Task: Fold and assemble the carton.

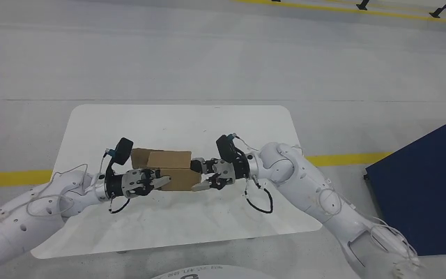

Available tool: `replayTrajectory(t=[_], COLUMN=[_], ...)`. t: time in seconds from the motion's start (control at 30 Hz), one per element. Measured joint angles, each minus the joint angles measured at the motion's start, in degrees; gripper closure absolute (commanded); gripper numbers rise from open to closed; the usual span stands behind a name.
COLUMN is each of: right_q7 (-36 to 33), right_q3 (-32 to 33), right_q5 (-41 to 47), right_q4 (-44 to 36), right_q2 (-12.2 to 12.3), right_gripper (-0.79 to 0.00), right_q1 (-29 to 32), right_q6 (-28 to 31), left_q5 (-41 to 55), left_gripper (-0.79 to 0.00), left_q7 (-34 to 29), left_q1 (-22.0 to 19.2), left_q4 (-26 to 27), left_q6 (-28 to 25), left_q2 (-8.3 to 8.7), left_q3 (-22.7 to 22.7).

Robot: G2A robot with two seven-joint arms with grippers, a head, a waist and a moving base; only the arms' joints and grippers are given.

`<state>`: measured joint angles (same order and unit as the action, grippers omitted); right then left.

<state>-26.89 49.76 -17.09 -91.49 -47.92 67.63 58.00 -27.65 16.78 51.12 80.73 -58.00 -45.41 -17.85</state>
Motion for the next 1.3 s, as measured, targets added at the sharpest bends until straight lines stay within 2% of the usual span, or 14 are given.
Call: replayTrajectory(t=[0.03,0.47,0.73,0.97,1.1,1.2,1.23,1.3], right_q7=[0.40,2.49,-0.24,-1.59,-0.81,0.42,0.86,1.46], right_q3=[-0.05,0.37,-3.26,-6.53,-7.05,-7.18,-7.22,-7.24], right_q5=[0.40,1.37,2.62,4.80,4.67,3.69,3.34,2.99], right_q4=[0.39,0.09,-1.24,0.67,2.09,2.86,3.10,3.45], right_q2=[0.02,1.37,1.67,1.13,0.93,0.76,0.70,0.66], right_gripper=[-0.785,-0.785,-0.770,-0.736,-0.643,-0.477,-0.391,-0.376], right_q1=[-0.28,-0.20,-1.87,-4.94,-5.90,-6.15,-6.22,-6.34], right_q6=[0.00,0.00,0.00,0.00,0.00,0.00,0.00,0.00], left_q5=[0.04,0.12,0.61,0.55,0.40,0.26,0.19,0.10], left_gripper=[0.000,0.000,0.000,0.000,0.000,0.000,0.000,0.000], left_q7=[0.06,0.06,-0.07,0.53,0.93,1.29,1.43,1.67], left_q1=[-0.02,-0.03,-0.12,-0.15,-0.22,-0.25,-0.26,-0.29], left_q4=[-0.06,0.13,-0.05,-0.07,-0.12,-0.12,-0.12,-0.13], left_q6=[0.00,0.00,0.00,0.00,0.00,0.00,0.00,0.00], left_q2=[0.00,0.01,-0.15,-0.22,-0.14,-0.08,-0.05,-0.01], left_q3=[-0.07,-0.18,-0.17,-0.08,0.00,0.08,0.11,0.14])
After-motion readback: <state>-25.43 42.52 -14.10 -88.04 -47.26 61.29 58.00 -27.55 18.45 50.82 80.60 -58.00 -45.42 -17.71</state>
